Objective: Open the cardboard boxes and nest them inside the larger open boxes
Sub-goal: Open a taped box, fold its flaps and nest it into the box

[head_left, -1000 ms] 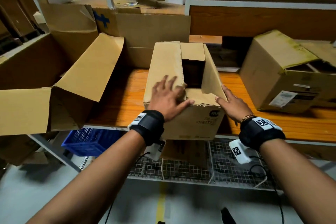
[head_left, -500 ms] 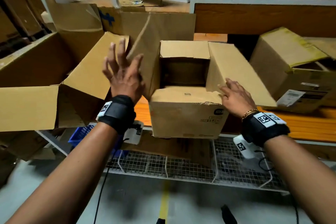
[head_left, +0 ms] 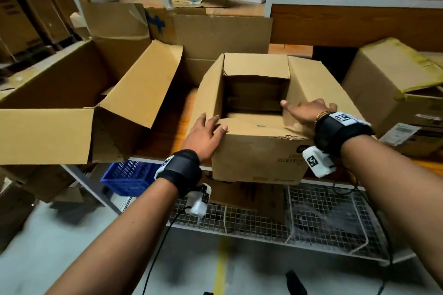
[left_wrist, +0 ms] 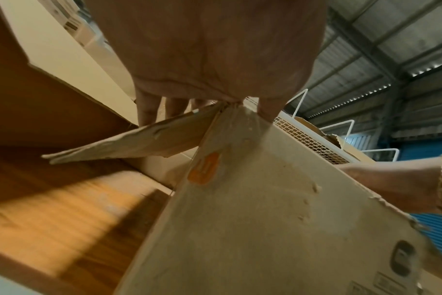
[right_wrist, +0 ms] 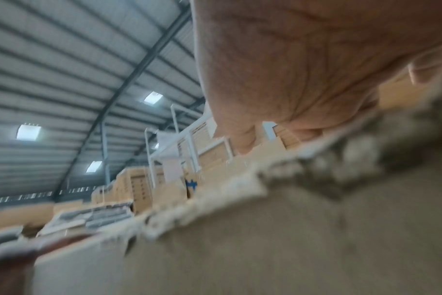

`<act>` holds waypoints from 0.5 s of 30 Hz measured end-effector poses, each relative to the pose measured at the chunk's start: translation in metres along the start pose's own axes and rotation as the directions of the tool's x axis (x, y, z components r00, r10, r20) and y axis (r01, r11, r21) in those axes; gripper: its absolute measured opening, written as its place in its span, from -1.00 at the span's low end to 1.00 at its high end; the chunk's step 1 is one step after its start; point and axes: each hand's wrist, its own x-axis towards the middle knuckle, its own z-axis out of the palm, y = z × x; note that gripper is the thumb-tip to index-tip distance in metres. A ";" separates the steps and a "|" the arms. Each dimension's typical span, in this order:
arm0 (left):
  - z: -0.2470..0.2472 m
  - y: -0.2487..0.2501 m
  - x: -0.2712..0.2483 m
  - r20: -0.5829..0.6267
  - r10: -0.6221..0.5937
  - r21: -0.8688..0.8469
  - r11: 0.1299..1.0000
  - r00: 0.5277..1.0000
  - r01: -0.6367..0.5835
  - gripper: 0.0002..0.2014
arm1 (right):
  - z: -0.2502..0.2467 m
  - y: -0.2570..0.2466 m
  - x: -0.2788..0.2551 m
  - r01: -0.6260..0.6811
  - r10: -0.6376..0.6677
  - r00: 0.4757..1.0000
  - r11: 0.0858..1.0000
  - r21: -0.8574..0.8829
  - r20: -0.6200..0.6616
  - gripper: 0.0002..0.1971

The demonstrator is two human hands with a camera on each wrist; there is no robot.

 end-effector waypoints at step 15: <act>0.001 0.002 -0.002 0.028 -0.014 0.104 0.995 0.999 0.011 -0.38 | 0.017 -0.074 0.007 0.312 -0.304 0.917 0.950 0.009 0.256 -0.18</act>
